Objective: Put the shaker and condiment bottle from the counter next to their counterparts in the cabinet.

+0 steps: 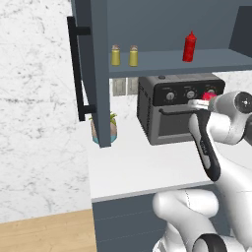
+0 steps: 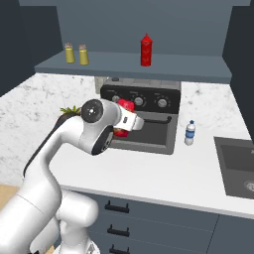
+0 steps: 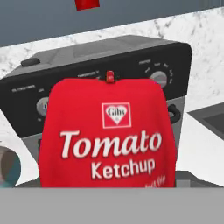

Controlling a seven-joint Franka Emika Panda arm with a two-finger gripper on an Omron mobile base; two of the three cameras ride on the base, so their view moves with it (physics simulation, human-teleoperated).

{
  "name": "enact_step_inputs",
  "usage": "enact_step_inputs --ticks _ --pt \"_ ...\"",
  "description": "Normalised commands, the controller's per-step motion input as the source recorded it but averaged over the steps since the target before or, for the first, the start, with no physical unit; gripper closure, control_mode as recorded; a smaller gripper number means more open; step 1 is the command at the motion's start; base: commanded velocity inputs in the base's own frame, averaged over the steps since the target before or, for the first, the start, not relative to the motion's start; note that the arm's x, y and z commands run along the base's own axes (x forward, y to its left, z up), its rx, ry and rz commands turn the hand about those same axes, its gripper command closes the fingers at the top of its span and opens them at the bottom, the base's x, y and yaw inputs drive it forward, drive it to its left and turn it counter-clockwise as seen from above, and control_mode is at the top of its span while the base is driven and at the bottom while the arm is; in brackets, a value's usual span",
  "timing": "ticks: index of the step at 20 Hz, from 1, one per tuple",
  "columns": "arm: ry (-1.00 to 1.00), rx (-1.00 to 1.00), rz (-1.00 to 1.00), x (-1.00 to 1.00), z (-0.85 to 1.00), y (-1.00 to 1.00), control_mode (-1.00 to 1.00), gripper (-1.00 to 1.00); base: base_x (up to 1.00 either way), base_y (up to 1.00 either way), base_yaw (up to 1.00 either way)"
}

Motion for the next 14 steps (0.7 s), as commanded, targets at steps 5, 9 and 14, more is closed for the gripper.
enact_step_inputs --ticks 5,9,14 --pt "-0.21 0.00 0.01 -0.19 0.58 0.00 -1.00 1.00 0.00 0.00 0.00" --pt "-0.21 -0.01 0.01 0.00 0.39 0.00 -1.00 1.00 0.00 0.00 0.00" --pt "-0.26 -0.02 0.00 0.00 0.34 0.13 -1.00 1.00 0.00 0.00 0.00"
